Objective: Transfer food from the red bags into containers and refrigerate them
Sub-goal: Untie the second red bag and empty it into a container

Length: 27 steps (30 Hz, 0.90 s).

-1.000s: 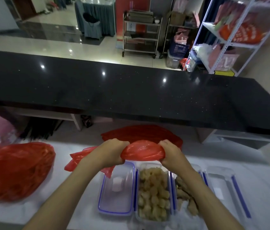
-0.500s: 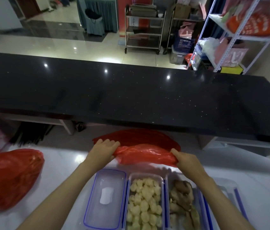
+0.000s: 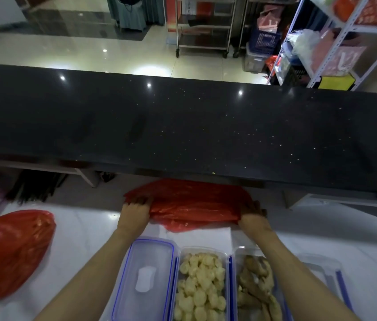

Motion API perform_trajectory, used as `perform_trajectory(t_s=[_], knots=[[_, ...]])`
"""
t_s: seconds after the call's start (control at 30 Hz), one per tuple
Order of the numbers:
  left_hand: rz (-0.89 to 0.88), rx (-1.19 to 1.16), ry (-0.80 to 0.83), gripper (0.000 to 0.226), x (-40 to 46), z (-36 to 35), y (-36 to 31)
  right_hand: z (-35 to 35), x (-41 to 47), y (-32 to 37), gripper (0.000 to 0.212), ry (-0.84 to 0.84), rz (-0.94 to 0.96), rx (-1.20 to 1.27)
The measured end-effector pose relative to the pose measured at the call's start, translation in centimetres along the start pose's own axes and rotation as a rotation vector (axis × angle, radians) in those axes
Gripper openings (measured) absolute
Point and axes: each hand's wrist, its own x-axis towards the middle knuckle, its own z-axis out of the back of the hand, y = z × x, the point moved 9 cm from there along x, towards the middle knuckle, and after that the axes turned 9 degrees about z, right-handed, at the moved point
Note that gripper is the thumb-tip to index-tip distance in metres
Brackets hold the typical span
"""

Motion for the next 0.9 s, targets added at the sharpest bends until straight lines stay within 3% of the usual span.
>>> perform_trajectory(t_s=[0.23,0.33,0.43,0.53,0.7,0.9], knots=[[0.010,-0.098,0.001,0.065,-1.1,1.9,1.8,3.7,-5.0,1.4,0.085,0.005,0.003,0.127],[-0.011,-0.182,-0.081,0.075,-3.5,3.9,3.1,5.3,-8.4,2.7,0.093,-0.120,0.047,0.122],[-0.015,-0.239,-0.161,0.080,-6.9,5.8,4.5,6.7,-11.3,5.4,0.077,-0.339,0.155,0.184],[0.039,-0.250,-0.197,0.071,-10.4,6.6,6.4,7.5,-13.0,10.1,0.055,-0.467,0.277,0.201],[0.158,-0.265,-0.216,0.044,-15.8,6.9,11.1,7.0,-13.3,19.8,0.038,-0.456,0.471,0.169],[0.249,-0.248,-0.382,0.024,-22.4,9.2,18.8,6.5,-13.0,33.3,0.031,-0.387,0.690,0.168]])
